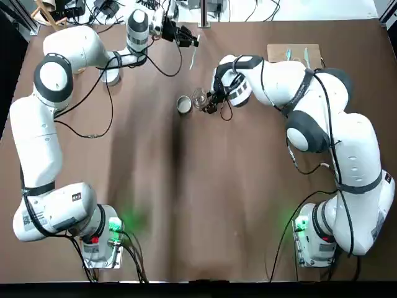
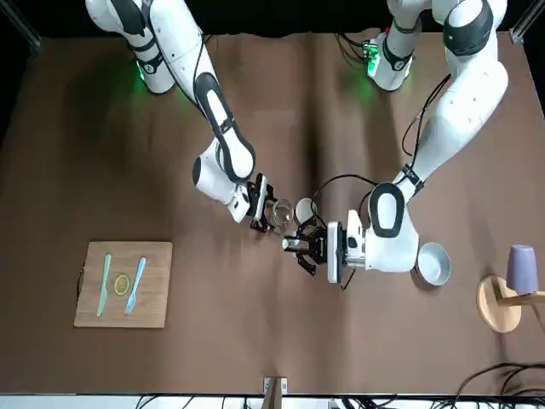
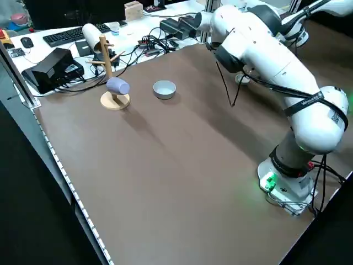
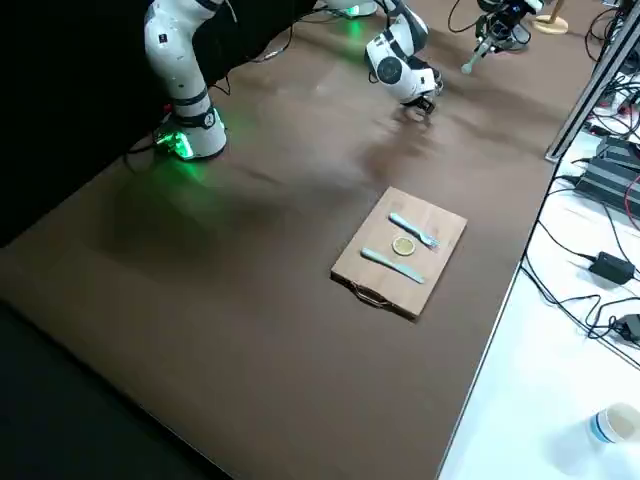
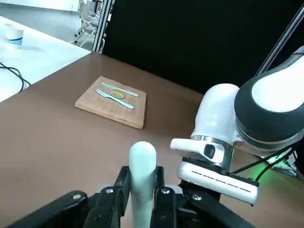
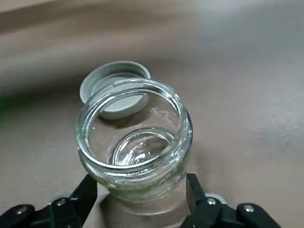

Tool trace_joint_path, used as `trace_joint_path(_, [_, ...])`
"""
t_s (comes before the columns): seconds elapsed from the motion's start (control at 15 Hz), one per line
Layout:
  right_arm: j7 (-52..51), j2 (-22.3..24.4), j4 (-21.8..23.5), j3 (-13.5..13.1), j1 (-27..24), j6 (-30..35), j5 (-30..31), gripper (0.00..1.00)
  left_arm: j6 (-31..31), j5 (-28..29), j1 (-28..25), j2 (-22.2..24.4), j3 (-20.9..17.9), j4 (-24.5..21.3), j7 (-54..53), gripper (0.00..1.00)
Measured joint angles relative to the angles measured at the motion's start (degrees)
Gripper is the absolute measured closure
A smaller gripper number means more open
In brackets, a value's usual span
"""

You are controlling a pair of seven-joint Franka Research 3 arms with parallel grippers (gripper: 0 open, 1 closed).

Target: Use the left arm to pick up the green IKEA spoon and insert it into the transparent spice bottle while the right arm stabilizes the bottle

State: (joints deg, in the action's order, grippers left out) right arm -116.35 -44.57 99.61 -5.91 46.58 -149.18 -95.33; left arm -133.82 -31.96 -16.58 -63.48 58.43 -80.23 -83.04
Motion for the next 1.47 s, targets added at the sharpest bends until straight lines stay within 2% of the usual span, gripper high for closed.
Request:
trace_joint_path(0.53, [-0.01, 0.0, 0.0, 0.0, 0.01, -0.03, -0.01, 0.18, -1.34, -1.48, 0.63, -1.33, 0.4, 0.7, -2.32, 0.76])
trace_joint_path(0.73, [-0.01, 0.0, 0.01, 0.0, 0.01, -0.05, -0.01, 0.19, -1.34, -6.94, 1.42, -2.17, 0.28, 0.63, -5.92, 0.76])
trace_joint_path(0.93, [-0.01, 0.0, 0.01, 0.0, 0.01, -0.05, -0.01, 0.19, -1.86, -9.68, 3.45, -2.95, 0.07, 0.65, -9.76, 0.76])
trace_joint_path(1.13, [-0.01, 0.0, 0.01, 0.0, 0.01, -0.04, -0.01, 0.19, -3.18, -9.95, 4.7, -2.98, 0.02, 0.76, -12.05, 0.76])
trace_joint_path(1.47, [-0.01, 0.0, 0.01, 0.0, 0.01, -0.05, -0.01, 0.19, -2.35, -9.95, 3.38, -2.98, -0.3, 0.45, -20.24, 0.76])
